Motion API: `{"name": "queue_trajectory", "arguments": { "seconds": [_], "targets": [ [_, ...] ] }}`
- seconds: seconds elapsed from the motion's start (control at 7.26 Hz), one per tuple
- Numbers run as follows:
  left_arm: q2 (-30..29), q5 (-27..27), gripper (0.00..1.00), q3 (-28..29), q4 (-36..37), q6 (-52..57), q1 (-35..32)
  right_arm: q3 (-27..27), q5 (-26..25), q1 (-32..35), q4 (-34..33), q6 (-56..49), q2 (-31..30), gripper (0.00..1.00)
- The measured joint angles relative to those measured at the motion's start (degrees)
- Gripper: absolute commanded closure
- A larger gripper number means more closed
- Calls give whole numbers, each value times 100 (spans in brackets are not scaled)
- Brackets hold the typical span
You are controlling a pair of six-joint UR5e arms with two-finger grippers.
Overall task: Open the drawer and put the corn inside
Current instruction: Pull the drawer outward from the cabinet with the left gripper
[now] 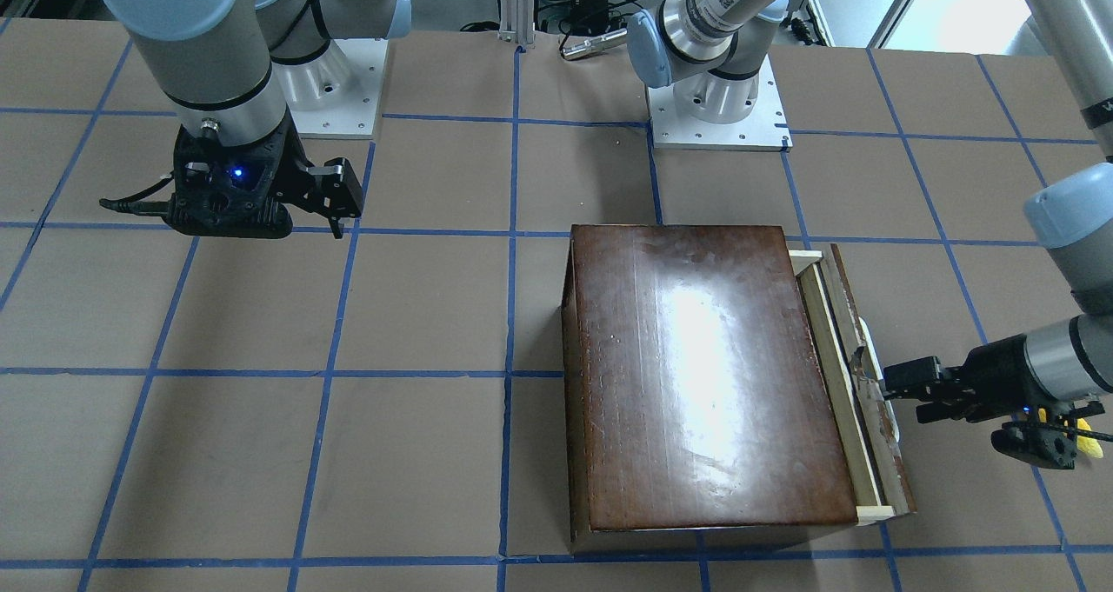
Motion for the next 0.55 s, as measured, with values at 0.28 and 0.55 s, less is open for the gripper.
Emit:
{"name": "queue_trajectory", "arguments": {
  "seconds": [0.28,0.55],
  "targets": [
    [-43,99,0,60,3,103,15,0,0,0,2,0,0,0],
    [-70,130,0,127,2,137,122,0,0,0,2,0,0,0]
  ]
}}
